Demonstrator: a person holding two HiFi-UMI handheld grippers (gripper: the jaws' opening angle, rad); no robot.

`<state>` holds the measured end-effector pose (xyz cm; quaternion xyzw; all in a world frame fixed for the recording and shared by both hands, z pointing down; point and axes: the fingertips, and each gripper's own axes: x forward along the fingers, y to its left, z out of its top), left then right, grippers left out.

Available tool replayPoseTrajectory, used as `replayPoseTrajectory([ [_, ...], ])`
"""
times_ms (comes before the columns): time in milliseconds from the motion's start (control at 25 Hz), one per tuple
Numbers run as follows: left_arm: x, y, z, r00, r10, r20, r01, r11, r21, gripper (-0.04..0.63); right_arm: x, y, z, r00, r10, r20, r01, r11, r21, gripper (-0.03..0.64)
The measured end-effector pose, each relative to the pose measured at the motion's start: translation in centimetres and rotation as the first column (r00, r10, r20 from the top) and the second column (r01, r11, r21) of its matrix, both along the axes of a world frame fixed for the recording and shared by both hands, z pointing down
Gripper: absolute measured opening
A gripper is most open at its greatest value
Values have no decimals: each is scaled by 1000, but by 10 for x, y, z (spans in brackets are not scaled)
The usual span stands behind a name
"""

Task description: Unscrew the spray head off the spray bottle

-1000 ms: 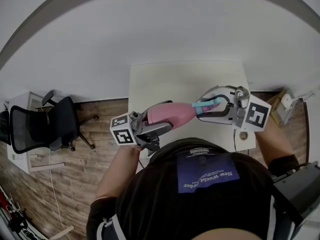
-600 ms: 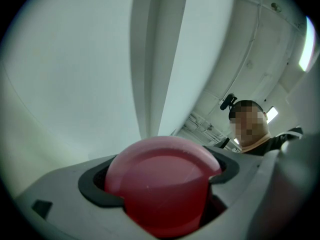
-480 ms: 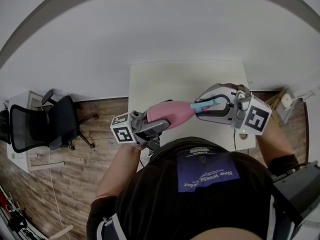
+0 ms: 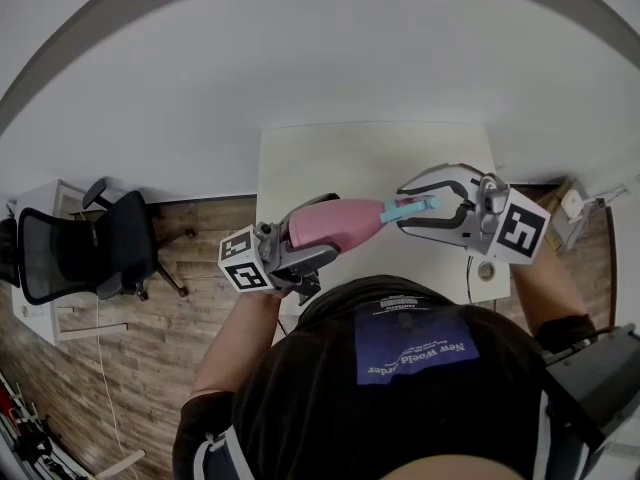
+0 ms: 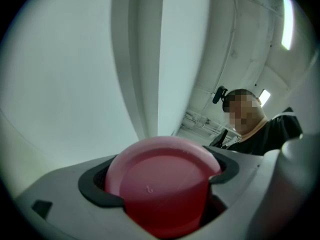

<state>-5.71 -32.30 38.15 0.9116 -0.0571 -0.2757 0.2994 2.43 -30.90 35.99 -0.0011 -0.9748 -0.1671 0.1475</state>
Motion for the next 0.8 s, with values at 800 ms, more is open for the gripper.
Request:
replayPoseTrajectory([
  [800, -3, 13, -14, 945, -247, 215, 124, 878, 462, 494, 58, -47, 7, 922, 192, 337, 288, 244, -926, 299],
])
